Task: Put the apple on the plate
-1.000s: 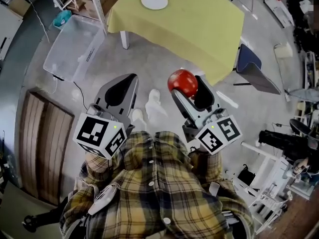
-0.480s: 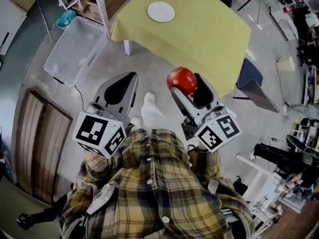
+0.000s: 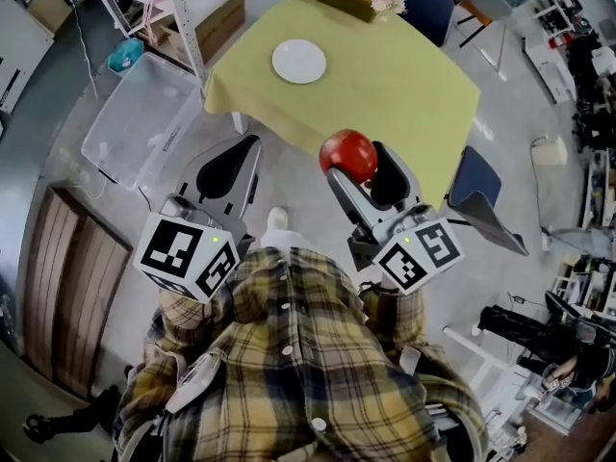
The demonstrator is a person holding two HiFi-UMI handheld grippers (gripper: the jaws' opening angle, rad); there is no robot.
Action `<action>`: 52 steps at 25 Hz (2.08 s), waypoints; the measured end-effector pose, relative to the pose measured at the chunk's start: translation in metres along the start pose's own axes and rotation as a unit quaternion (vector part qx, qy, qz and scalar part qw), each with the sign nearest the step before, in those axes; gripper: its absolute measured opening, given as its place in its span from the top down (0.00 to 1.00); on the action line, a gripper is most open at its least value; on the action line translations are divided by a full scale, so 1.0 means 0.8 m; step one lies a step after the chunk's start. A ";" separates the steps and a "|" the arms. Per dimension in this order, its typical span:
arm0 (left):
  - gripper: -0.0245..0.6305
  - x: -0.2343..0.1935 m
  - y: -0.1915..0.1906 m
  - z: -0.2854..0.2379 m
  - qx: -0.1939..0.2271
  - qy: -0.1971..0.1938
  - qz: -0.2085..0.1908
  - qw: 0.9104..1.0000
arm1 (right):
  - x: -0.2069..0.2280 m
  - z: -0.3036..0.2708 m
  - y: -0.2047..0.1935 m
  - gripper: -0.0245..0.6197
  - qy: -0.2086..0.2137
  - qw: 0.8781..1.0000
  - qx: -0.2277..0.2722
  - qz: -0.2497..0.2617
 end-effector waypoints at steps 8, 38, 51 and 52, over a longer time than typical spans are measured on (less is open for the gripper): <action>0.95 0.001 0.000 -0.062 0.004 0.016 -0.002 1.000 | 0.053 -0.023 0.018 0.42 0.020 1.000 0.004 0.000; 0.95 -0.187 0.027 -0.280 -0.058 -0.088 -0.008 0.994 | 0.136 -0.252 0.025 0.42 -0.060 0.998 0.012 -0.034; 0.95 -0.287 0.054 -0.372 -0.106 -0.172 -0.016 0.979 | 0.187 -0.352 0.046 0.42 -0.175 0.983 0.027 -0.043; 0.95 -0.293 0.054 -0.376 -0.109 -0.178 -0.015 0.978 | 0.187 -0.357 0.046 0.42 -0.182 0.982 0.029 -0.043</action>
Point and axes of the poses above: the fingertips, and each gripper's own axes: z backward along the fingers, x to its right, y out of its top, the point moved 5 cm from there along z, backward along the fingers, and after that the axes turned 8 degrees about x, right-handed, at the moved point
